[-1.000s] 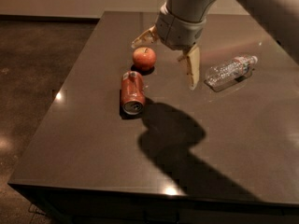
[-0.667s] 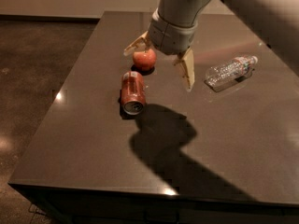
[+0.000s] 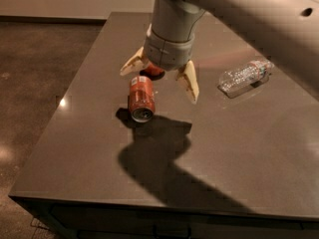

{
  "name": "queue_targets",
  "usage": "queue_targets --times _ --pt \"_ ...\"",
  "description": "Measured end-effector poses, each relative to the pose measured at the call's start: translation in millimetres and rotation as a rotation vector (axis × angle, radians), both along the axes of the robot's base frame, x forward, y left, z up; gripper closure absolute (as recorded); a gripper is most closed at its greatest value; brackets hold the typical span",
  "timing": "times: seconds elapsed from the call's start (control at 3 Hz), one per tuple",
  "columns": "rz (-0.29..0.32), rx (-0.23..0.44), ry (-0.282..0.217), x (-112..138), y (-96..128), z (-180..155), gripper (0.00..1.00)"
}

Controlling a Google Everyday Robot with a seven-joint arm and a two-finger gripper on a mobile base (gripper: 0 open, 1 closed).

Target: Place coke can upright

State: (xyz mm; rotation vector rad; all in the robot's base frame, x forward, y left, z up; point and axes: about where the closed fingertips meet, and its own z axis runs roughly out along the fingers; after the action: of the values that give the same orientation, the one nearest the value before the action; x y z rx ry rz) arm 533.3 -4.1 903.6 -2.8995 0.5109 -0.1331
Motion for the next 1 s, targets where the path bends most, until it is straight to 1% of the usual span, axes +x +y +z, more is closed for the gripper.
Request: queue_targets --times 0.33,0.67,1.0 --pt "0.064 -0.041 -0.006 -7 13 -9 0.0" --pt "0.094 -0.079 -0.014 -2 21 -16 0.0" --pt "0.11 -0.114 -0.023 8 28 -24 0.0"
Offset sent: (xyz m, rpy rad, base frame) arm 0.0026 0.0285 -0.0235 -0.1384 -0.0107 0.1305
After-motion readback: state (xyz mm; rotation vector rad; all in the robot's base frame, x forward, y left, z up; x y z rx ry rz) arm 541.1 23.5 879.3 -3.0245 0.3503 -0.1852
